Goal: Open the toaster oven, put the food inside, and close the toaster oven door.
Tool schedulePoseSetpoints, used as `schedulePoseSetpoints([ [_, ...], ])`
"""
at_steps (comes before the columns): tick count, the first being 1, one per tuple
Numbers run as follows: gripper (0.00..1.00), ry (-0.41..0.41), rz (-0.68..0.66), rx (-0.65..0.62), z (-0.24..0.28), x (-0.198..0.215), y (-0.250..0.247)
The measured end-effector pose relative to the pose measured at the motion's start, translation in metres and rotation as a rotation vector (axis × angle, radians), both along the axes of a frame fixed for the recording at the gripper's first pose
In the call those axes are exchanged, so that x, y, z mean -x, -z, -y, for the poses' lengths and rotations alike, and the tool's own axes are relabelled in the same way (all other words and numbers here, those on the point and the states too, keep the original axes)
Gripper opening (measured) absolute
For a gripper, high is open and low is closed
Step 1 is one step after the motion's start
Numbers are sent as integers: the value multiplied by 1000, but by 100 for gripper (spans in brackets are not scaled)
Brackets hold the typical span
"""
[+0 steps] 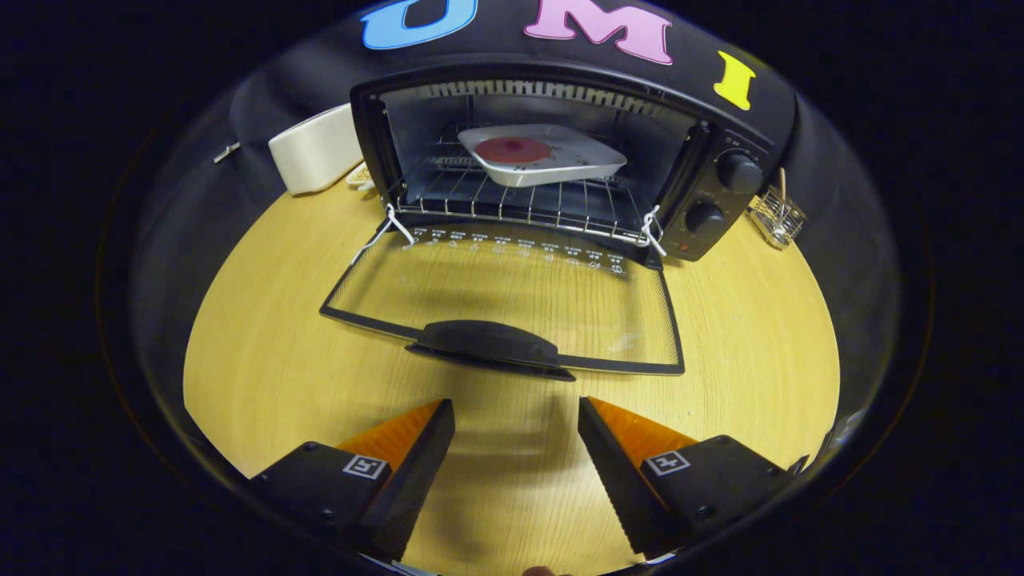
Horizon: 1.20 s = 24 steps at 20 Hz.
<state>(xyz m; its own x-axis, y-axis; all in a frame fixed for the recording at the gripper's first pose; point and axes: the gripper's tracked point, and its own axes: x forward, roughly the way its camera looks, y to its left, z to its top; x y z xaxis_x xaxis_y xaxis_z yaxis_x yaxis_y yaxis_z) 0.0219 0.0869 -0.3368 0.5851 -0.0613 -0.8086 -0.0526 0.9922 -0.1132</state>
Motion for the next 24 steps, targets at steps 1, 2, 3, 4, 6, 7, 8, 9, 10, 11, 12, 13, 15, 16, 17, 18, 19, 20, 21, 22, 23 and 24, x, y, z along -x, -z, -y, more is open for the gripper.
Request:
schedulePoseSetpoints([
  [1,100,-3,-10,7,-7,-1,2],
  [2,100,-6,-16,14,-7,-2,6],
  [3,100,-10,-23,16,-8,-4,8],
  [4,100,-7,-14,6,-11,-6,7],
  [6,99,7,-13,-8,-12,-13,10],
  [7,99,16,-16,-19,-13,-15,10],
  [8,99,23,-18,-31,-15,-18,10],
  [9,99,33,-25,-43,-15,-20,12],
  [10,99,52,-27,-52,-15,-21,11],
  [11,99,66,-30,-56,-14,-21,11],
  [12,98,73,-27,-55,-14,-22,10],
  [13,98,76,-25,-51,-14,-22,10],
  [15,98,78,-20,-44,-15,-22,9],
  [16,98,84,-13,-48,-15,-22,6],
  [17,98,92,-3,-55,-15,-22,4],
  [18,98,97,4,-61,-15,-22,1],
  [19,98,96,13,-63,-14,-22,-1],
  [20,99,92,20,-69,-15,-21,-5],
  [21,99,86,36,-71,-15,-20,-11],
  [22,98,75,58,-68,-16,-19,-17],
  [23,98,65,84,-63,-16,-19,-23],
  [24,98,55,114,-55,-16,-20,-31],
])
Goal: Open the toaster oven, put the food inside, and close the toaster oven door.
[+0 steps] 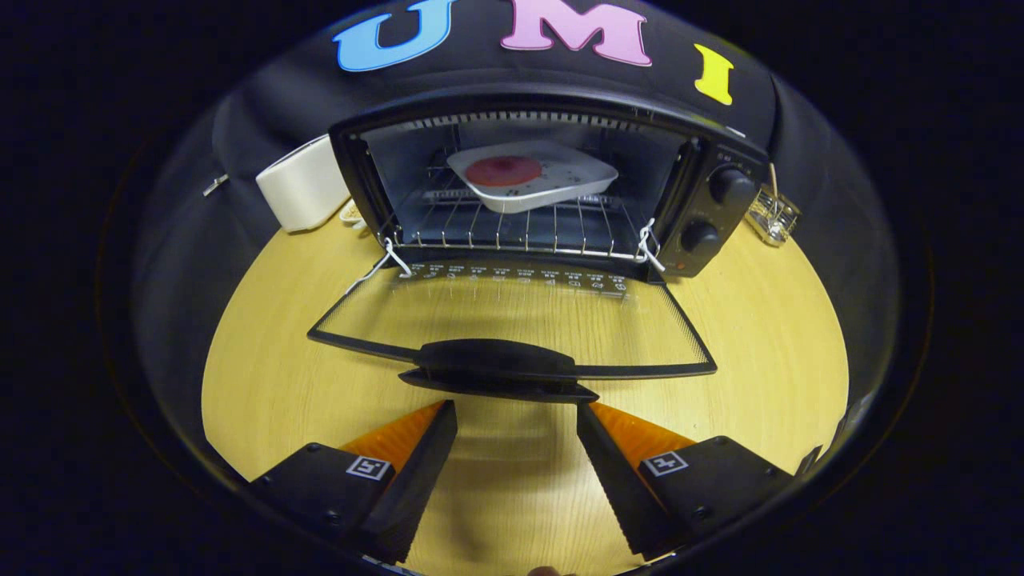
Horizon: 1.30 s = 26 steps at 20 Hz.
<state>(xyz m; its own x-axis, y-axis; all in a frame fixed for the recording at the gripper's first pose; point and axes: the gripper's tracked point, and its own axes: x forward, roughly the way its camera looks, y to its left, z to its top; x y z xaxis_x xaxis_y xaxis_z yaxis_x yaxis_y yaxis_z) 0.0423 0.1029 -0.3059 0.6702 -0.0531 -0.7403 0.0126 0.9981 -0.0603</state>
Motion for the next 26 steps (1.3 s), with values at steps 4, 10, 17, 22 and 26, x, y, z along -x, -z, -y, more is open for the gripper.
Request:
schedulePoseSetpoints([
  [4,100,-58,156,46,-1,-17,-47],
  [10,99,-87,398,32,-10,-23,-152],
  [17,99,-145,692,73,-1,28,-267],
  [22,99,-107,838,31,37,74,-333],
  [26,98,-70,881,28,73,110,-352],
])
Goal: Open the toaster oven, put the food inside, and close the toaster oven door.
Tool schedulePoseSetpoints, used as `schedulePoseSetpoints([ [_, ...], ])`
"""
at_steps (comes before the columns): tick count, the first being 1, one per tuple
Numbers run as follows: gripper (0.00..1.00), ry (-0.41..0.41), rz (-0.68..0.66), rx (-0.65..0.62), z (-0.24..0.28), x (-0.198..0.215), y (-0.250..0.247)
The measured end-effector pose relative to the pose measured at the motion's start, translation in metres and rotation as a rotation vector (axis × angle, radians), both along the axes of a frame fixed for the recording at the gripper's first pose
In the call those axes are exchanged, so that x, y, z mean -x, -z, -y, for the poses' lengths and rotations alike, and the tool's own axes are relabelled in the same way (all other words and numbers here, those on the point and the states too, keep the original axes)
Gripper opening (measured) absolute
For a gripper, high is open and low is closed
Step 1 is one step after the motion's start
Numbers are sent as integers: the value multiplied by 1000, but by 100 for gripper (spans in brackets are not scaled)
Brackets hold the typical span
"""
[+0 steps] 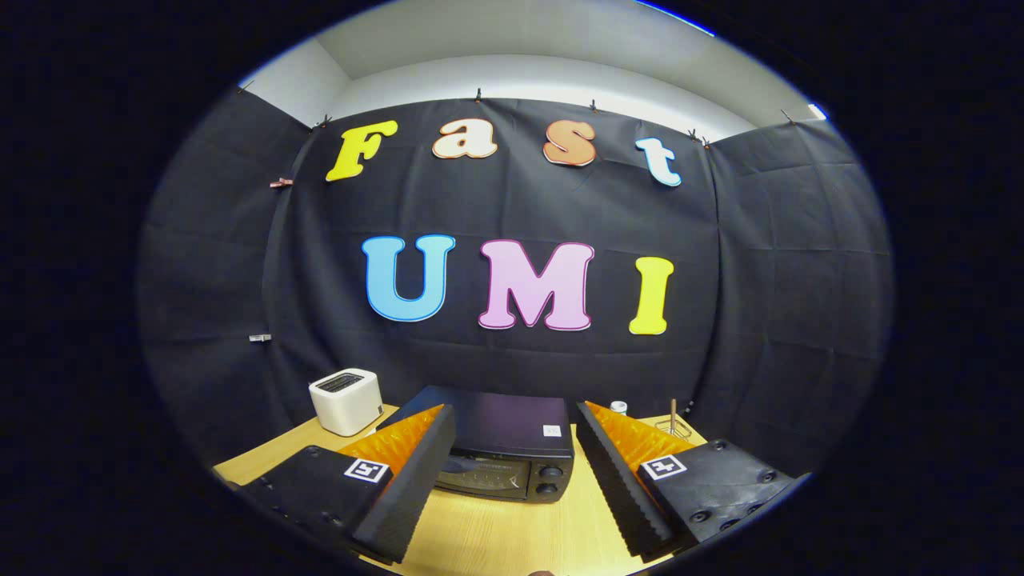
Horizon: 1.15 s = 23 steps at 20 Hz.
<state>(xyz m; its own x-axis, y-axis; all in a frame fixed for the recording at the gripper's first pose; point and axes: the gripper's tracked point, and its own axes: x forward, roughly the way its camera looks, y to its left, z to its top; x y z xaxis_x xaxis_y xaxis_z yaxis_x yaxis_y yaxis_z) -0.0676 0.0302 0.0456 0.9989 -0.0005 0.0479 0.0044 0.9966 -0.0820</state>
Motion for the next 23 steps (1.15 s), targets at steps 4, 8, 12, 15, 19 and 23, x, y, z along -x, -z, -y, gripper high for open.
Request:
schedulePoseSetpoints([
  [4,98,84,66,4,39,35,-16],
  [8,98,151,75,-37,66,37,-21],
  [12,98,176,99,-62,76,27,-32],
  [15,97,159,94,-48,70,20,-31],
  [19,97,132,90,-37,64,12,-32],
  [23,97,122,83,-53,67,5,-32],
])
